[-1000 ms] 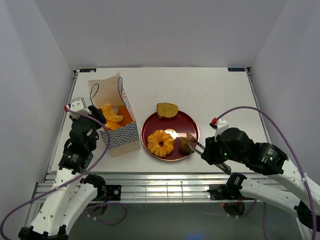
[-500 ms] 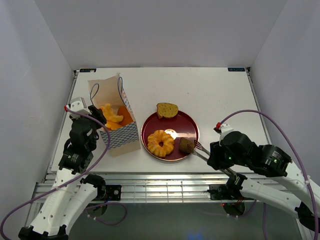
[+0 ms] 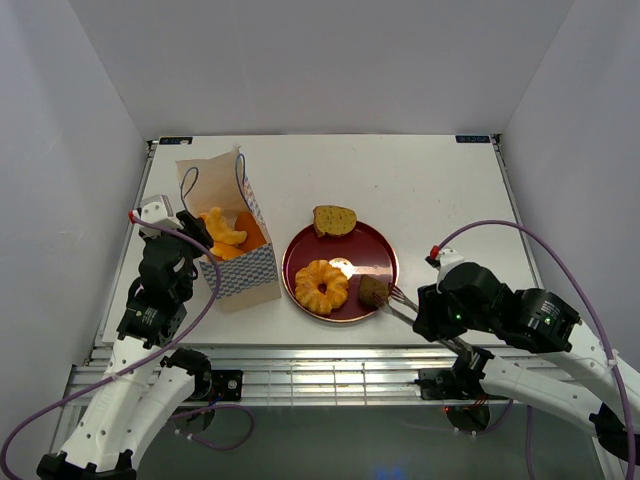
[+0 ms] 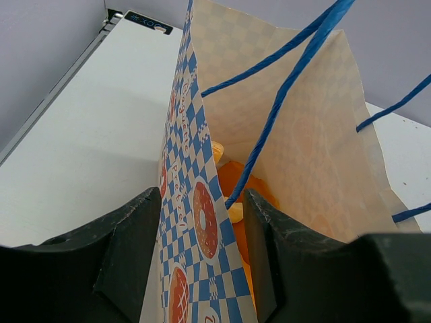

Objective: Place the fake bread into the paper bag

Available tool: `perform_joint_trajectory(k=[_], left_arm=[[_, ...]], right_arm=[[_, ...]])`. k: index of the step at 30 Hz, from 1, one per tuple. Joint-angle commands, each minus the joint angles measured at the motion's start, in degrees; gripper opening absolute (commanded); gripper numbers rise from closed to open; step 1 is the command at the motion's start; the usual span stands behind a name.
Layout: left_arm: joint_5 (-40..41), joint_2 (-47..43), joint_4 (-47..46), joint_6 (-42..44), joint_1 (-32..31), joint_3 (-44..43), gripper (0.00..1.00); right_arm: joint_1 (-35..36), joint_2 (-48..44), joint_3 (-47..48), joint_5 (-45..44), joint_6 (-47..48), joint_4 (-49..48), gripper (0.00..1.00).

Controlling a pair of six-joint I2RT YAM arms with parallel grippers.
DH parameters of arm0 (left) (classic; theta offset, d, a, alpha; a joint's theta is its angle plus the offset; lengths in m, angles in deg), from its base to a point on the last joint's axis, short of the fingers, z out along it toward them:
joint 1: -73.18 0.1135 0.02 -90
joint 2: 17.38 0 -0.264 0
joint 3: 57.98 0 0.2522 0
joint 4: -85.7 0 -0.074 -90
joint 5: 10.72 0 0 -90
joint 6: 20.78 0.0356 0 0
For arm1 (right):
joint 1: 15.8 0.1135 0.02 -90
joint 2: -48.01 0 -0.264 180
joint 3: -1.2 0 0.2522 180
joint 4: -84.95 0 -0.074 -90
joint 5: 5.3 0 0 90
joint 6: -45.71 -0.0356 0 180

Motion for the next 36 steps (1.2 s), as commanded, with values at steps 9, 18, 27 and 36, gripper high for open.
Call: perform_joint_trajectory(k=[9, 18, 27, 36], left_arm=[[-0.9, -0.5, 0.8, 0.4, -0.3, -0.6, 0.62], [-1.0, -0.7, 0.8, 0.4, -0.3, -0.5, 0.63], [-1.0, -0.9, 0.9, 0.4, -0.3, -0.5, 0.62], [-1.0, -1.0, 0.8, 0.4, -0.3, -0.5, 0.62]], right_arm=[[0.2, 0.8, -2.7, 1.0, -0.9, -0.8, 0.51], [0.2, 1.1, -5.3, 0.5, -0.8, -3.3, 0.52], [0.3, 2.8, -4.9, -3.2, -0.3, -4.7, 0.51], [0.2, 3.6, -6.1, -4.5, 0.1, -6.5, 0.5]])
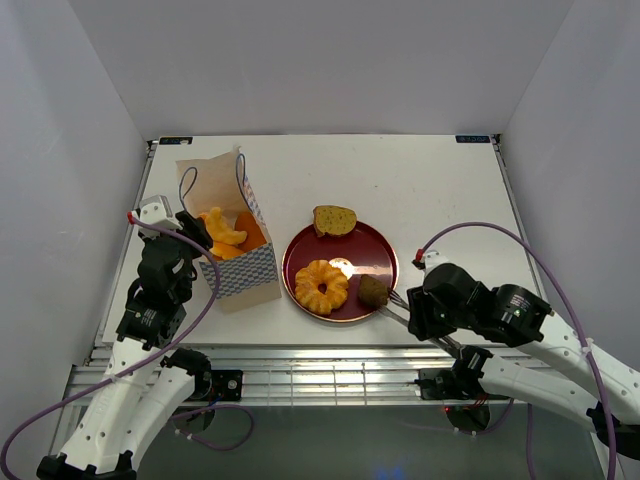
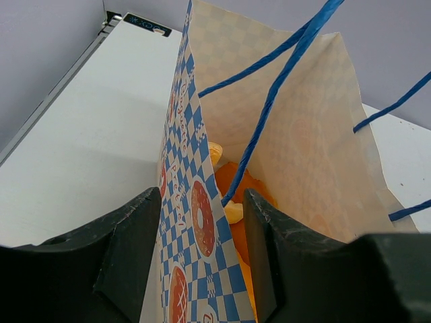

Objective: Place the fake bread into the paper bag

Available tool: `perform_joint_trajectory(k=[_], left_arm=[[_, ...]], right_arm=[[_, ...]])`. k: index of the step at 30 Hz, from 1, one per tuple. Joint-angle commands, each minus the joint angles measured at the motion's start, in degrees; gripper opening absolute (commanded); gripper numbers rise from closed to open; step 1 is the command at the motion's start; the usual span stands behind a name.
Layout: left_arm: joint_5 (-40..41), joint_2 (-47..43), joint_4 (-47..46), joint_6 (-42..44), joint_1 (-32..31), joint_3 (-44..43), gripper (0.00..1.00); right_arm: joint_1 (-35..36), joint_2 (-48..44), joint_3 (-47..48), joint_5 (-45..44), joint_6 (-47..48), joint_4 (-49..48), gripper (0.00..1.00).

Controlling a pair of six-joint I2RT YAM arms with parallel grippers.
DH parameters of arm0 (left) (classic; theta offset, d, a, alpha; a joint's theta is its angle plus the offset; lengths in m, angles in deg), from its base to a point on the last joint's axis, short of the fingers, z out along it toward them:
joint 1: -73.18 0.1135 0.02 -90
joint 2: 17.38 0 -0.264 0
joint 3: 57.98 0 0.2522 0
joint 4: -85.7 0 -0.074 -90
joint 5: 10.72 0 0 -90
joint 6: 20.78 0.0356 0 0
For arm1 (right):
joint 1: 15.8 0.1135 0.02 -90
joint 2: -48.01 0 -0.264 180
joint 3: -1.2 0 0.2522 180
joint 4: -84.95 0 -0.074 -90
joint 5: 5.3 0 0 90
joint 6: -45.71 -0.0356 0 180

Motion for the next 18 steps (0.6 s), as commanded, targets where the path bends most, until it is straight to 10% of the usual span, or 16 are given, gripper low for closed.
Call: perform_joint_trajectory(k=[1, 8, 18], left_arm=[[-0.9, -0.4, 0.8, 0.4, -0.3, -0.5, 0.63], [-0.8, -0.4, 0.8, 0.4, -0.3, -0.5, 0.62], [-0.6, -0.5, 0.9, 0.4, -0.3, -0.4, 0.62]], right_arm=[[0.3, 0.1, -0.6, -1.9, 0.2, -3.2, 0.49], [0.2, 0.2, -1.3, 0.1, 0.6, -5.4, 0.23], [0.3, 0.7, 4.8, -0.3, 1.4, -5.4, 0.1]])
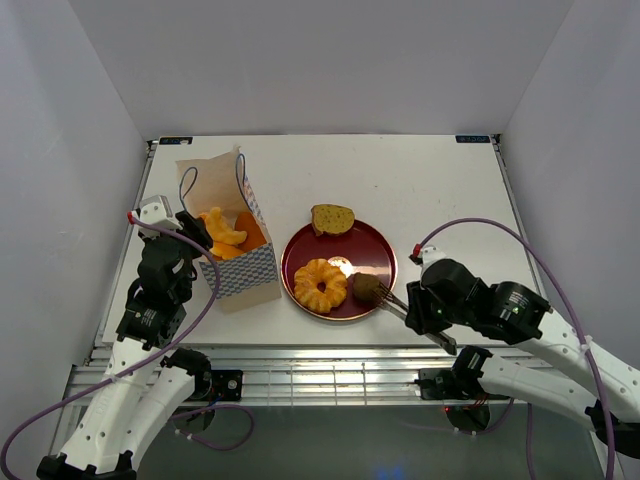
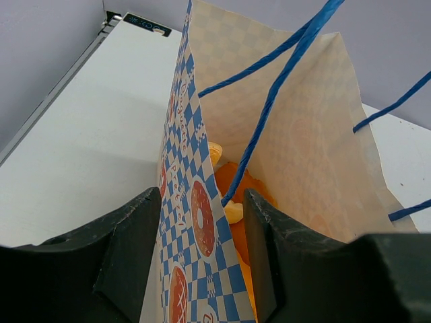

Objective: Place the fake bread into the paper bag

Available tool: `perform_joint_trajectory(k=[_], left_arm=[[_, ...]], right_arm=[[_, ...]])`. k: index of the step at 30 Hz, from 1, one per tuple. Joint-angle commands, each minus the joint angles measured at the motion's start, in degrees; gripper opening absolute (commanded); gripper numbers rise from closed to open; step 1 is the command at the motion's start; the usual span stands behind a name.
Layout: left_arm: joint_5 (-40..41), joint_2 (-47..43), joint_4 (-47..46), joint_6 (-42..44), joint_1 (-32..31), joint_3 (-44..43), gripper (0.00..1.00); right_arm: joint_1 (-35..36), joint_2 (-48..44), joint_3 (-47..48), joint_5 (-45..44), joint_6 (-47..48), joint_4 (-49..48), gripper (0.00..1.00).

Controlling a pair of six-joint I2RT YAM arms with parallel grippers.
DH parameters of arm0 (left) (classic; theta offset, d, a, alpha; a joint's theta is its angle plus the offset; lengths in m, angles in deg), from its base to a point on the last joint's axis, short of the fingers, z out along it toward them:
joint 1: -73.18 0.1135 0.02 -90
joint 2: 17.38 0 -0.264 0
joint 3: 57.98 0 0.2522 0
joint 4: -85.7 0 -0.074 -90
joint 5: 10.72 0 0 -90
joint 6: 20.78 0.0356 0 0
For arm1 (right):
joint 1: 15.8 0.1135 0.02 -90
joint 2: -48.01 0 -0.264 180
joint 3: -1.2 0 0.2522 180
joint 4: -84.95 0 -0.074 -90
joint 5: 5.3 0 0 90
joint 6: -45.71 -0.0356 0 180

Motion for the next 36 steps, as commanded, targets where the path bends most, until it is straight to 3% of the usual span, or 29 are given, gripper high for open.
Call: perform_joint_trajectory(k=[1, 12, 24, 36], left_arm=[[-0.5, -0.4, 0.9, 0.4, -0.3, -0.4, 0.63], [-0.6, -0.3, 0.9, 0.4, -0.3, -0.4, 0.63], [0.0, 0.0, 0.9, 0.4, -0.3, -0.4, 0.62], [0.4, 0.2, 1.0, 0.6, -0.3, -0.4, 0.63]], right_arm=[[0.2, 0.1, 5.2, -1.1, 0.9, -2.7, 0.09], [0.2, 1.6, 16.1, -2.0, 3.0, -3.4, 0.08], [0.2, 10.0, 30.7, 1.3, 10.2, -9.5, 0.08], [0.3, 19.9, 45.1, 16.2, 16.9, -19.4, 0.08]])
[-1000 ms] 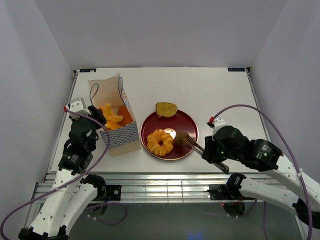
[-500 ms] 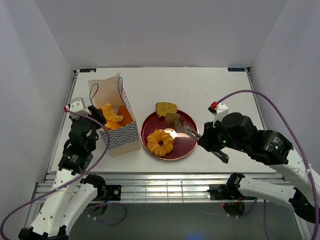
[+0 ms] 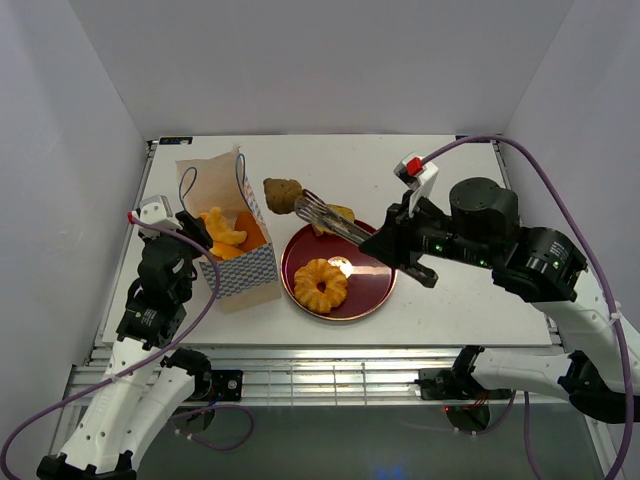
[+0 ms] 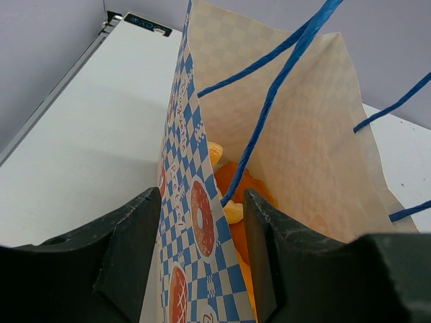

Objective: Place the fake bread into the paper bag

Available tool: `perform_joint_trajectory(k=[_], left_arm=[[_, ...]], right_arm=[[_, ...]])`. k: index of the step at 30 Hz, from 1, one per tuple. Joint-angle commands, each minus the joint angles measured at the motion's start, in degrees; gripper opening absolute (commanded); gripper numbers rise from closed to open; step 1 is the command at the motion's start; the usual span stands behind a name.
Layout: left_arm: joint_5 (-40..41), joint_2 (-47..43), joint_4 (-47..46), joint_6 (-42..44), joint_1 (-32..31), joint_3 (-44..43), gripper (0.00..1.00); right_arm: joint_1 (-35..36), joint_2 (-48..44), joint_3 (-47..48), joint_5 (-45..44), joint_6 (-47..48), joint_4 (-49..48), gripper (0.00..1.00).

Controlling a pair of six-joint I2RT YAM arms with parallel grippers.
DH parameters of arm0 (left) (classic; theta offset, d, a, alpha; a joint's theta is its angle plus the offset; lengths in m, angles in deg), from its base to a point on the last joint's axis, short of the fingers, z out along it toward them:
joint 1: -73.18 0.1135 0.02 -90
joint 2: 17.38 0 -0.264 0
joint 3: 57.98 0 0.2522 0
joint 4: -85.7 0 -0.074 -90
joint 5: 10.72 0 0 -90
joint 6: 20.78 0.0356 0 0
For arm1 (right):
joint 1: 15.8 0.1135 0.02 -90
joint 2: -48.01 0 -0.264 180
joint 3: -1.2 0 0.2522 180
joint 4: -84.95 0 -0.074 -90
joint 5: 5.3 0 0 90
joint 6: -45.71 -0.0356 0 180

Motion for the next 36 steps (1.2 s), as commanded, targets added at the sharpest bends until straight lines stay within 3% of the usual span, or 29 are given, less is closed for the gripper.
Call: perform_joint_trajectory(k=[1, 16, 32, 36], left_arm=[[0.4, 0.1, 1.0, 0.6, -0.3, -0.4, 0.62], [0.8, 0.3, 1.1, 0.7, -0.3, -0.4, 0.63], [0.6, 0.3, 1.0, 0.7, -0.3, -0.4, 0.63], [0.6, 0.2, 1.0, 0.7, -0.3, -0.4, 0.63]], right_arm=[[0.2, 2.1, 4.9, 7.0, 3.0, -7.4, 0.08], [0.8, 6.0, -0.1, 17.2, 2.9, -17.1, 0.08], [1.0, 15.9, 0.6, 12.5, 4.2, -21.4, 0.09], [1.0, 18.8, 3.8, 9.6, 4.7, -18.9, 0.35]])
